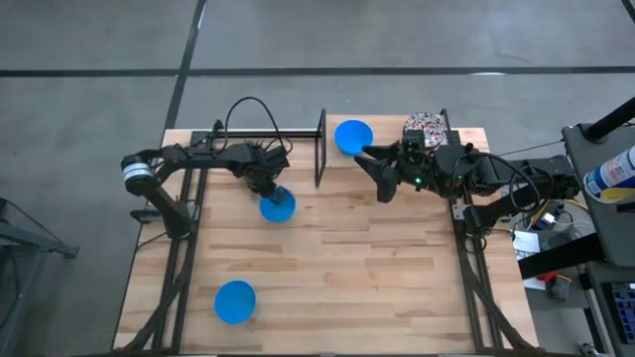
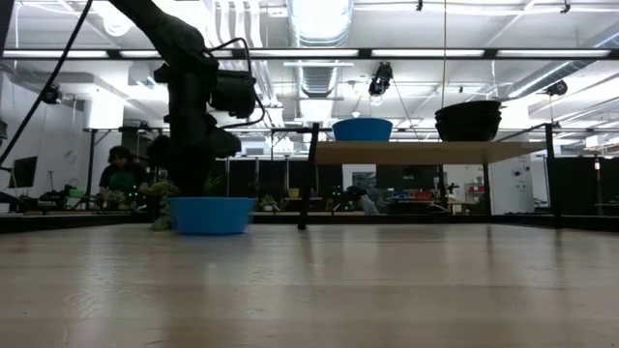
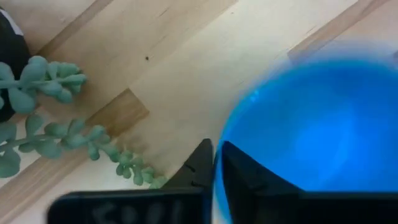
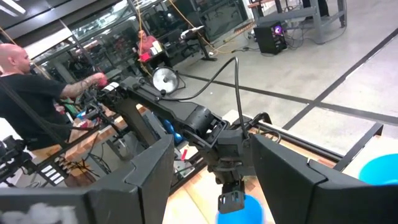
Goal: Pick & Place Mini bowls
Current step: Stack the top blue bowl on top of the other blue bowl on the shelf
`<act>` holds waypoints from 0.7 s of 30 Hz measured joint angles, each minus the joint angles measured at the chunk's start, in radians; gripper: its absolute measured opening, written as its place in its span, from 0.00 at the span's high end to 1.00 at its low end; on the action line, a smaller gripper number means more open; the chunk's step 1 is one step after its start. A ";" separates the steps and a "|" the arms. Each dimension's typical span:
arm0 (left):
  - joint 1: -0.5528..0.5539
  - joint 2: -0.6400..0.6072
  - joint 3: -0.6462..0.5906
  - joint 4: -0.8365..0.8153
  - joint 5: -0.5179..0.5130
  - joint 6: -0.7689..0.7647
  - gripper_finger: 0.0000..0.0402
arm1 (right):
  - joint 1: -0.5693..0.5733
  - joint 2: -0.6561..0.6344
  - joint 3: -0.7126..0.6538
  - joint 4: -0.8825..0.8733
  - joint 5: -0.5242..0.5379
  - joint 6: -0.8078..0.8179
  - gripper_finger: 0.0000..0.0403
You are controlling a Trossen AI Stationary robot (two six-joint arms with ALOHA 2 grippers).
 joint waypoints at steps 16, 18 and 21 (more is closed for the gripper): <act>-0.009 -0.132 0.259 -0.088 0.171 -0.125 1.00 | -0.002 0.000 0.000 -0.001 0.001 -0.020 0.48; 0.000 -0.132 0.343 -0.123 0.173 -0.143 1.00 | -0.008 0.000 0.000 -0.001 0.002 -0.029 0.48; 0.008 -0.114 0.467 -0.166 0.171 -0.145 1.00 | -0.016 0.000 0.000 0.000 0.004 -0.033 0.48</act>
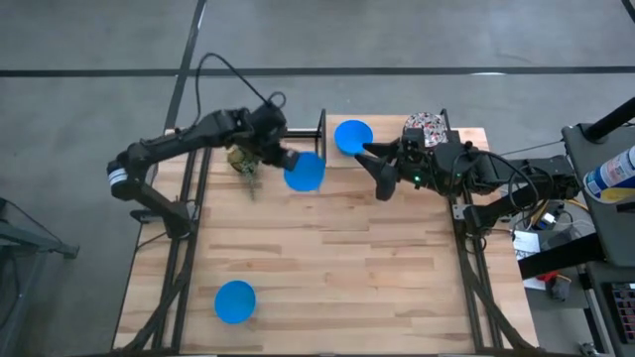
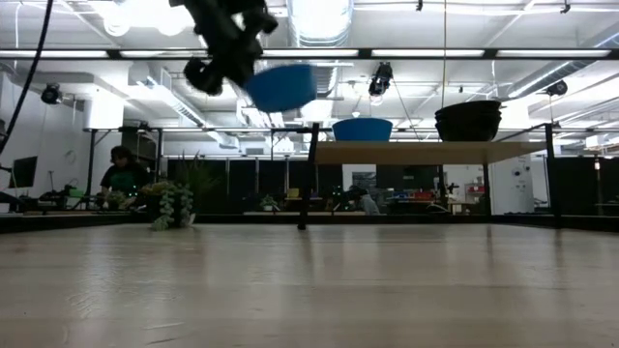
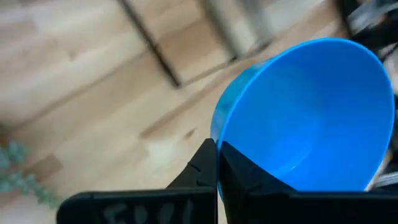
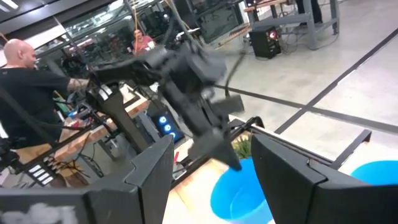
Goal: Pick & Place Mini bowls
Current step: Stack the top blue bowl on top of the other blue bowl on the shelf
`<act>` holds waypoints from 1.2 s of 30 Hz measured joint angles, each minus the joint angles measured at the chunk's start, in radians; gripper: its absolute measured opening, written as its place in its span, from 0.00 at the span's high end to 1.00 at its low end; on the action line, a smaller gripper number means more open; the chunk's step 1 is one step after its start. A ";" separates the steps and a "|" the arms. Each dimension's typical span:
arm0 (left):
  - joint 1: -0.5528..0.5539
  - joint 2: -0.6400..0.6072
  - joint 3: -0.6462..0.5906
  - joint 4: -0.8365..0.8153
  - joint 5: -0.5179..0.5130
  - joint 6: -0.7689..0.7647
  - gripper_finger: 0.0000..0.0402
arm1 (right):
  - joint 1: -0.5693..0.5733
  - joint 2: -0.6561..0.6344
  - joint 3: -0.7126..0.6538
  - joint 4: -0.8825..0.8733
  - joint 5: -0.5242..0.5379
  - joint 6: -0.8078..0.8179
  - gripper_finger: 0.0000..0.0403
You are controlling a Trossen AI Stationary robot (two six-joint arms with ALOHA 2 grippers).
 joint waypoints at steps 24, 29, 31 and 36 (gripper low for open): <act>0.043 0.140 0.370 0.441 -0.145 0.053 1.00 | 0.000 -0.001 -0.001 0.093 -0.001 -0.076 0.48; 0.059 0.190 0.369 0.536 -0.158 0.098 1.00 | 0.000 -0.001 -0.001 0.093 -0.003 -0.079 0.48; 0.067 0.213 0.369 0.516 -0.158 0.087 1.00 | 0.000 -0.001 -0.001 0.093 -0.003 -0.079 0.48; 0.088 0.272 0.368 0.472 -0.138 0.080 1.00 | 0.000 -0.001 -0.001 0.093 -0.004 -0.079 0.48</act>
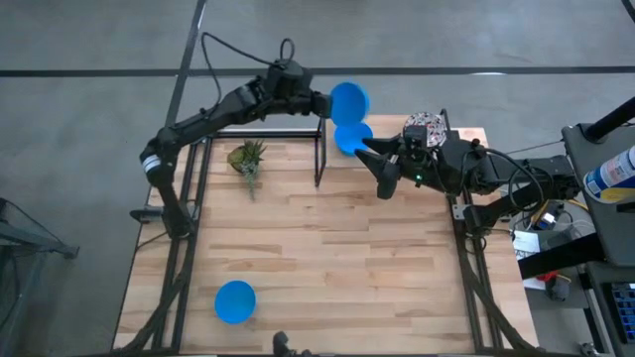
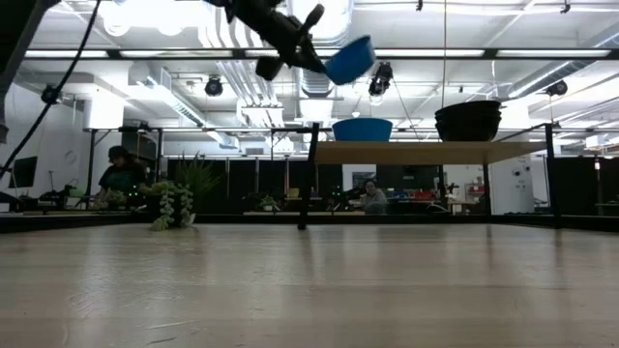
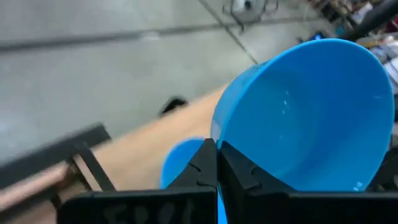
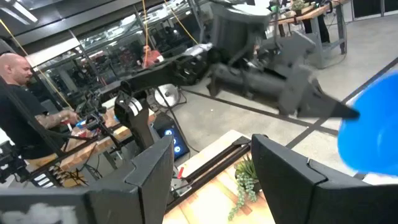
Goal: Pick & Place Mini bowls
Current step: Stack the top blue bowl on top of the other blue bowl on the shelf
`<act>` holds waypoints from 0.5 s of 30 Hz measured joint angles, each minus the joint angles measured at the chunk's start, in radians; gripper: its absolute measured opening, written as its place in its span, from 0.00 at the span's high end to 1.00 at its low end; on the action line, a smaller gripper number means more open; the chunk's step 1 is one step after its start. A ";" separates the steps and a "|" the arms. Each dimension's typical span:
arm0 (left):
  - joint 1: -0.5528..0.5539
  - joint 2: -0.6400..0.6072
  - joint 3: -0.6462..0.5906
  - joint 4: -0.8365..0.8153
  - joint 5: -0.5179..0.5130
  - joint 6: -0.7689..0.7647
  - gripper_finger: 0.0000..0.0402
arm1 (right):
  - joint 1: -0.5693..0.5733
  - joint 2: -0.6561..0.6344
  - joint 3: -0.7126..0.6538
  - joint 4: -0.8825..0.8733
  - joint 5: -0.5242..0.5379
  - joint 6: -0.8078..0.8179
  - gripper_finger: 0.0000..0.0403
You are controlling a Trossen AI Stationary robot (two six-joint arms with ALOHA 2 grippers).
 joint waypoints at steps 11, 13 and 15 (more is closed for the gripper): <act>0.017 0.142 0.128 -0.209 0.199 -0.008 1.00 | 0.000 0.000 0.000 -0.006 -0.003 -0.008 0.48; 0.020 0.177 0.202 -0.303 0.187 0.000 1.00 | 0.000 0.000 0.000 -0.007 -0.003 -0.008 0.48; 0.021 0.216 0.283 -0.409 0.154 0.014 1.00 | 0.000 0.000 0.000 -0.009 -0.003 -0.008 0.48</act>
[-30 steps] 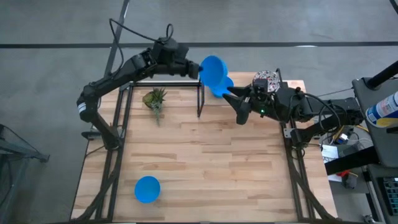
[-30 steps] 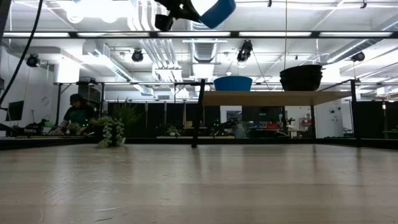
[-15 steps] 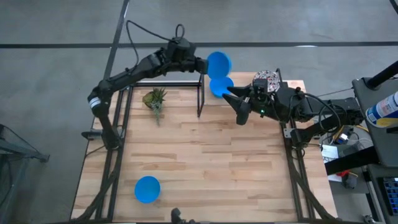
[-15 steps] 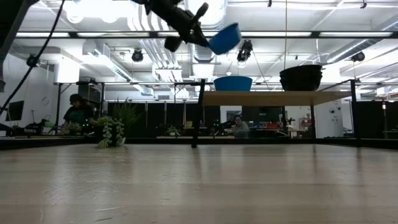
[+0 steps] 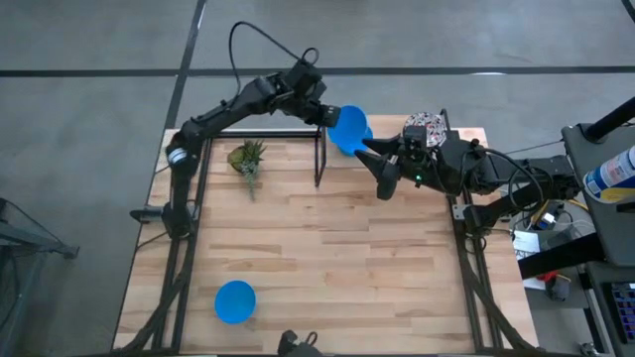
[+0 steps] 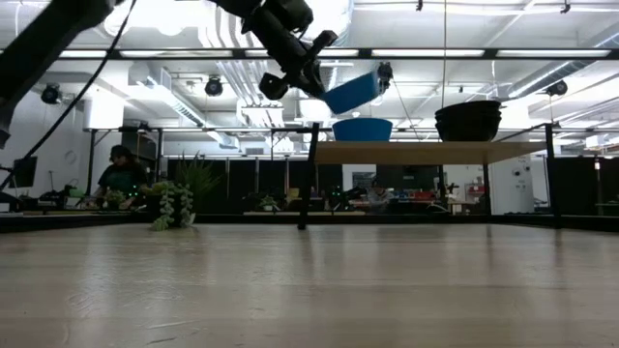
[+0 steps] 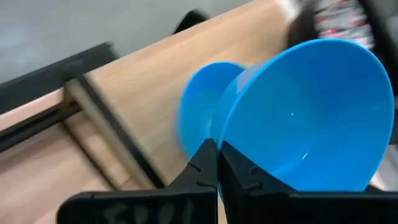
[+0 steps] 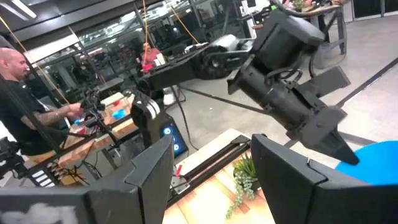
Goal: Pick & Place Mini bowls
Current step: Stack the top blue bowl on top of the other blue bowl on the shelf
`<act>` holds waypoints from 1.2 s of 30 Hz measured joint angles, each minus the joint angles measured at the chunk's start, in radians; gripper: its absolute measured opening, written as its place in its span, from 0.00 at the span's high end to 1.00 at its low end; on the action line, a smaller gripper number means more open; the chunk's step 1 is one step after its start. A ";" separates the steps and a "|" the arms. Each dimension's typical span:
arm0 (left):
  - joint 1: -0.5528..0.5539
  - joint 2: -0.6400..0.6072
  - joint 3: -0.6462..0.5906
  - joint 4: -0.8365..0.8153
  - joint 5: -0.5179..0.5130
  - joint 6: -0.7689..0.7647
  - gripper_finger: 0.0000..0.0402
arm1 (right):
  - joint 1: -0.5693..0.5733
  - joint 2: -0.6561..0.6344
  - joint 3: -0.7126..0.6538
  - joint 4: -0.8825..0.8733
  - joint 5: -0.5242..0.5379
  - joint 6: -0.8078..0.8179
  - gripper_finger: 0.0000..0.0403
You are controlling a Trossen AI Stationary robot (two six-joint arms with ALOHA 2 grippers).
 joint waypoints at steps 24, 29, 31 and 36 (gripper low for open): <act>-0.005 0.120 0.155 -0.108 -0.067 -0.028 0.98 | 0.000 0.000 0.000 -0.010 0.000 0.001 0.48; -0.005 0.120 0.155 -0.102 -0.050 -0.029 0.94 | 0.000 0.000 -0.001 -0.024 0.001 0.001 0.48; -0.005 0.120 0.155 -0.100 -0.049 -0.028 0.92 | 0.000 0.000 -0.001 -0.024 0.001 0.001 0.48; -0.005 0.122 0.155 -0.099 0.009 -0.026 0.88 | 0.000 0.000 -0.001 -0.024 0.001 0.001 0.48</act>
